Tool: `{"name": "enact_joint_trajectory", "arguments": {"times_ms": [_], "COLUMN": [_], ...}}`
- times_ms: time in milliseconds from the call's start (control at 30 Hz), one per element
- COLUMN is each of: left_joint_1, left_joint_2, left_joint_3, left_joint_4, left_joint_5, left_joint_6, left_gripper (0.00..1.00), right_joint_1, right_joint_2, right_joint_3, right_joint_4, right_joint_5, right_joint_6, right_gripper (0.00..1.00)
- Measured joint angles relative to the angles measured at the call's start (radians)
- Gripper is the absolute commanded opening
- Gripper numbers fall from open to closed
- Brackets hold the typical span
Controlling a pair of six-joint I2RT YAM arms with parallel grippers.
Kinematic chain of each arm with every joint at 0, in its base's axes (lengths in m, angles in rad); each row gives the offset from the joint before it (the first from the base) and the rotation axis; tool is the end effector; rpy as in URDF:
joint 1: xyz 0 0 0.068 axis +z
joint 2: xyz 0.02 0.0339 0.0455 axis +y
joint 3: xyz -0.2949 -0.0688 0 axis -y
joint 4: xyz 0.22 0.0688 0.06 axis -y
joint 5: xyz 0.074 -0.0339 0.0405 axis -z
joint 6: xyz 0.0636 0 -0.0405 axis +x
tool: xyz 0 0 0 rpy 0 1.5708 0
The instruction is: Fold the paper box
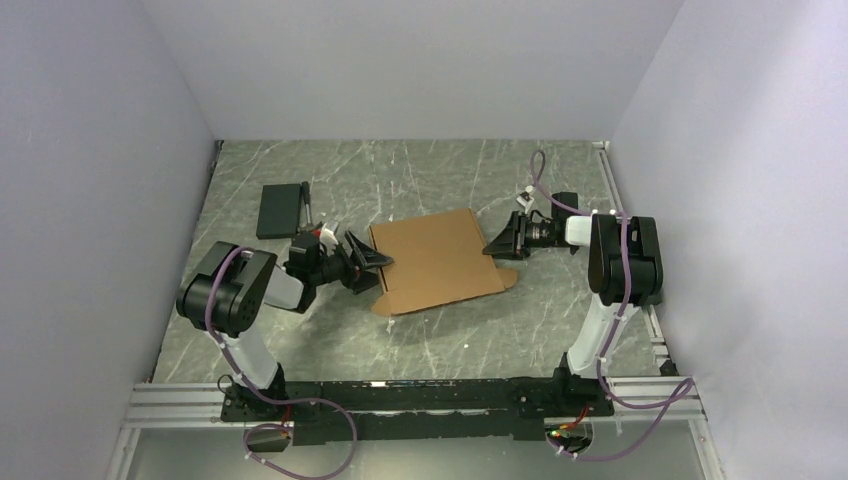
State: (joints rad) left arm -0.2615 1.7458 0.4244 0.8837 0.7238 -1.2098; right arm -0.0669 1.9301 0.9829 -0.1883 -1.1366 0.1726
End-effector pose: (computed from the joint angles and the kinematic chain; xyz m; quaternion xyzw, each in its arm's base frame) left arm 0.2731 -0.1167 0.1539 -0.1912 0.7888 -0.5583 0.1717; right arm 0.3464 0.0346 0.1547 -0.0171 0.8309 0.5344 0.1540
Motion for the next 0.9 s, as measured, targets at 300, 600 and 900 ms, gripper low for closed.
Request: {"name": "enact_joint_trajectory", "arguments": {"times_ms": [300, 600, 900], "left_joint_1": [-0.004, -0.006, -0.008], "left_joint_2": [-0.006, -0.083, -0.122], "left_joint_3": [0.033, 0.097, 0.184], "left_joint_4": [-0.089, -0.277, -0.472], "left_joint_5": [-0.011, -0.019, -0.020], "left_joint_6": [-0.015, -0.010, -0.014], "left_gripper": [0.58, 0.51, 0.47], "right_joint_1": [-0.002, -0.011, -0.002], "right_joint_2": [0.000, -0.091, -0.440], "right_joint_3": [0.021, 0.071, 0.123], "right_joint_4": [-0.036, -0.158, -0.303], "right_joint_5": [0.011, 0.134, 0.150], "right_joint_6": [-0.034, -0.204, -0.539], "right_gripper": [0.53, 0.78, 1.00]}}
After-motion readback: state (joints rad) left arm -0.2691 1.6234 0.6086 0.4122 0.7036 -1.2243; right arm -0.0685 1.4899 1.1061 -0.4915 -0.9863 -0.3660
